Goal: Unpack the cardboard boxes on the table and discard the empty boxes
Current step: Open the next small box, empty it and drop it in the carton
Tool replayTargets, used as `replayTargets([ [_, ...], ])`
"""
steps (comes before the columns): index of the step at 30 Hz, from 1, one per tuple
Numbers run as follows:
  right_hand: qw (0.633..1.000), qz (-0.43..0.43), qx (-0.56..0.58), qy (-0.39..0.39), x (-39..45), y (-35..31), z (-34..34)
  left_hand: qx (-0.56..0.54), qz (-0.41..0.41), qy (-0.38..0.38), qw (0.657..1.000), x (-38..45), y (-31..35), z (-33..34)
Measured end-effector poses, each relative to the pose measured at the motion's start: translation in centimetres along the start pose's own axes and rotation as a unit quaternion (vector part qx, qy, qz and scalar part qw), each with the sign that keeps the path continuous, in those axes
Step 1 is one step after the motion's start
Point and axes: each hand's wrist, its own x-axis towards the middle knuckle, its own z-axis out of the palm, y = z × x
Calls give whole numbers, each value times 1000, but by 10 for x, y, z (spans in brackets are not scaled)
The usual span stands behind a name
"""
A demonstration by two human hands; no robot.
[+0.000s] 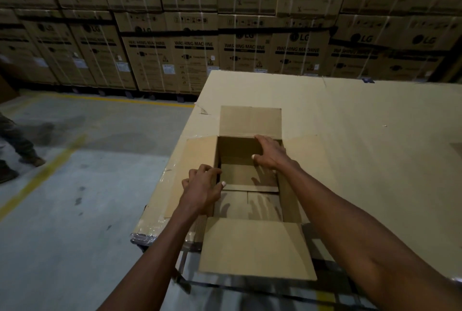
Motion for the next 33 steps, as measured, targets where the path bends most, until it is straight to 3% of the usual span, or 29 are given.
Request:
replayTargets([
  [6, 998, 36, 46, 37, -70, 28, -8, -20, 16, -6, 1000, 0, -10, -2],
  [11, 995, 47, -11, 92, -115, 65, -20, -24, 29, 7, 999, 1, -20, -3],
  [16, 992, 96, 27, 83, -135, 102, -25, 16, -24, 18, 999, 3, -40, -7],
  [21, 981, 104, 143, 80, -150, 105, -26, -89, -37, 6, 995, -1, -55, -24],
  [28, 972, 75, 173, 138, -152, 90, -63, -227, -5, 51, 972, -1, -43, -63],
  [33, 984, 38, 156, 73, -143, 57, -72, -118, 45, -16, 992, 8, -19, -69],
])
